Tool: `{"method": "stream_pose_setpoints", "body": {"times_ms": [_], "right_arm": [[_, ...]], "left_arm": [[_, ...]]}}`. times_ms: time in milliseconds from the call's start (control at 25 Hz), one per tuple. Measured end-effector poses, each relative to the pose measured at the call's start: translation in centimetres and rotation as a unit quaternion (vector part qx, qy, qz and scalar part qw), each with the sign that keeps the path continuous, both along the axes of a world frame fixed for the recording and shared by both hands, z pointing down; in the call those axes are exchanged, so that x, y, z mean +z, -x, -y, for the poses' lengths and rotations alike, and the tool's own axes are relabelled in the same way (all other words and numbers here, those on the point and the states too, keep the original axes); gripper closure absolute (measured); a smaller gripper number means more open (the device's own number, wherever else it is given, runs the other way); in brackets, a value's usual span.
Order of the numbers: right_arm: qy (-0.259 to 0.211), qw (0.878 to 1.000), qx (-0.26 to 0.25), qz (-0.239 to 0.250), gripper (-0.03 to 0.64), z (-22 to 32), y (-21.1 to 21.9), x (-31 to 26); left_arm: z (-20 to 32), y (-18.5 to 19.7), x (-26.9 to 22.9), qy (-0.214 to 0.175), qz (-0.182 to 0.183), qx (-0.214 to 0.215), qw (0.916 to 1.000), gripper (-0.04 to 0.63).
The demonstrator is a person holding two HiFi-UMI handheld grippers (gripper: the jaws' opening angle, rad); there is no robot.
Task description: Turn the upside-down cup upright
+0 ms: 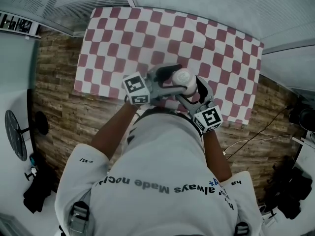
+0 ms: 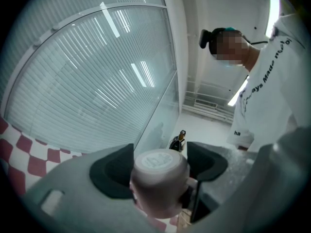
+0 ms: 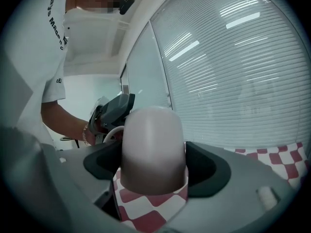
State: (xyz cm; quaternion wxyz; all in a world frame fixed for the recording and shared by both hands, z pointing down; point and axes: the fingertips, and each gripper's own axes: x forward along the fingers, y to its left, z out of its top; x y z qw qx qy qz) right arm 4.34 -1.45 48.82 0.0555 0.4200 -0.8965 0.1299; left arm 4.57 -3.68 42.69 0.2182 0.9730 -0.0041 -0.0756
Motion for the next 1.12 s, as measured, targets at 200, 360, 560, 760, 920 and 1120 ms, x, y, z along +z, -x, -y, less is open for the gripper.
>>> {"method": "stream_pose_setpoints", "body": {"times_ms": [200, 360, 560, 760, 920, 1120], "right_arm": [[0.021, 1.000, 0.001, -0.022, 0.212, 0.5, -0.3, 2.2], [0.037, 0.999, -0.004, -0.032, 0.212, 0.8, -0.5, 4.2], [0.049, 0.998, -0.011, -0.044, 0.210, 1.4, -0.6, 6.4], [0.076, 0.995, -0.022, -0.056, 0.212, 1.4, -0.4, 9.6], [0.072, 0.996, -0.005, -0.048, 0.213, 2.0, -0.5, 11.3], [0.091, 0.994, -0.004, -0.054, 0.215, 2.1, -0.4, 14.0]], "left_arm": [[0.3, -0.6, 1.7, -0.003, 0.017, 0.007, 0.9998, 0.269], [0.5, -1.0, 3.8, 0.003, 0.033, 0.010, 0.9994, 0.296], [1.1, -1.4, 5.9, 0.006, 0.047, 0.010, 0.9988, 0.301], [1.5, -1.7, 7.8, 0.011, 0.050, 0.008, 0.9987, 0.339], [1.8, -2.3, 9.4, 0.005, 0.066, 0.007, 0.9978, 0.336], [1.5, -2.7, 11.7, -0.011, 0.088, 0.009, 0.9960, 0.325]]}}
